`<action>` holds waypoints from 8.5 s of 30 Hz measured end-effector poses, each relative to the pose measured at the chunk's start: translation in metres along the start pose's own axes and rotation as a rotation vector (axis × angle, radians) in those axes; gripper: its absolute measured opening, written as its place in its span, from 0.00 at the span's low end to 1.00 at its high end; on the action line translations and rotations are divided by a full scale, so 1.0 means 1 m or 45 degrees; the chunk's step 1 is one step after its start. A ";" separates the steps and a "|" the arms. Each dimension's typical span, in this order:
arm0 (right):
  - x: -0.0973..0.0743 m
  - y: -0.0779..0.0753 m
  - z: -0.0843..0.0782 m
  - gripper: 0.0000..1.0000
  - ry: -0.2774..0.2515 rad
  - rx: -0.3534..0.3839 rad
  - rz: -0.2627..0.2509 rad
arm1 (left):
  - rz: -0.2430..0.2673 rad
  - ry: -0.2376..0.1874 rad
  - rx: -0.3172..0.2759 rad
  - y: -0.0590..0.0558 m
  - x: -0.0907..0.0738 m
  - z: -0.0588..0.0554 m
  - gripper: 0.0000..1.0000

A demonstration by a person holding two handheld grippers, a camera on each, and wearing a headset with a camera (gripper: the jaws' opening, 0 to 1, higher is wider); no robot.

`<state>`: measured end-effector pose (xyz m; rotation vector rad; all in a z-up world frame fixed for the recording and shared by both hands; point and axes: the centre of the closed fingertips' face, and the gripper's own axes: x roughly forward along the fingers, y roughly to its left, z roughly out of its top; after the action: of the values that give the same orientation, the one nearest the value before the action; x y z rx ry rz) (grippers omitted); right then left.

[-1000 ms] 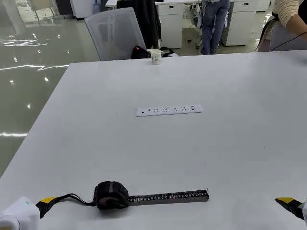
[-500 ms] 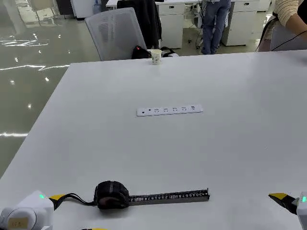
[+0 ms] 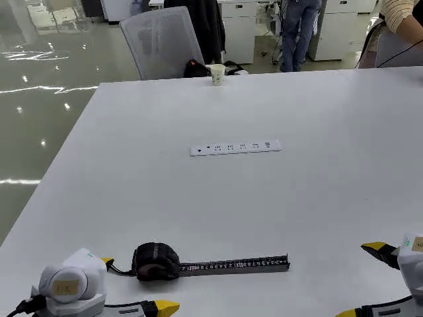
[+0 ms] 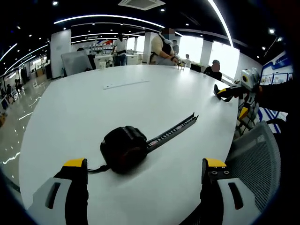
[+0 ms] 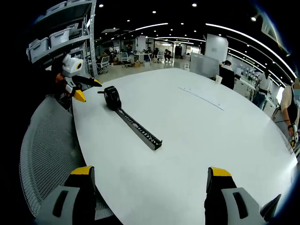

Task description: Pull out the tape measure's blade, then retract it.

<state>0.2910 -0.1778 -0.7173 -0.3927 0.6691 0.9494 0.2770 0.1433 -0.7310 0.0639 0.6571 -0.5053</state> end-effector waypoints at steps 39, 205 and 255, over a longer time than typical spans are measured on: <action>0.065 -0.015 0.033 0.99 0.215 -0.404 0.203 | 0.255 -0.138 -0.144 0.018 0.049 0.024 0.99; 0.138 -0.008 0.001 0.11 0.626 -0.537 0.391 | 0.465 -0.039 -0.302 0.051 0.071 -0.001 0.62; 0.146 -0.003 0.008 0.11 0.638 -0.527 0.369 | 0.463 -0.019 -0.306 0.051 0.073 -0.001 0.63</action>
<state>0.3558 -0.0852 -0.8103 -0.9392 1.0031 1.2853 0.3494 0.1572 -0.7803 -0.0471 0.6701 -0.0749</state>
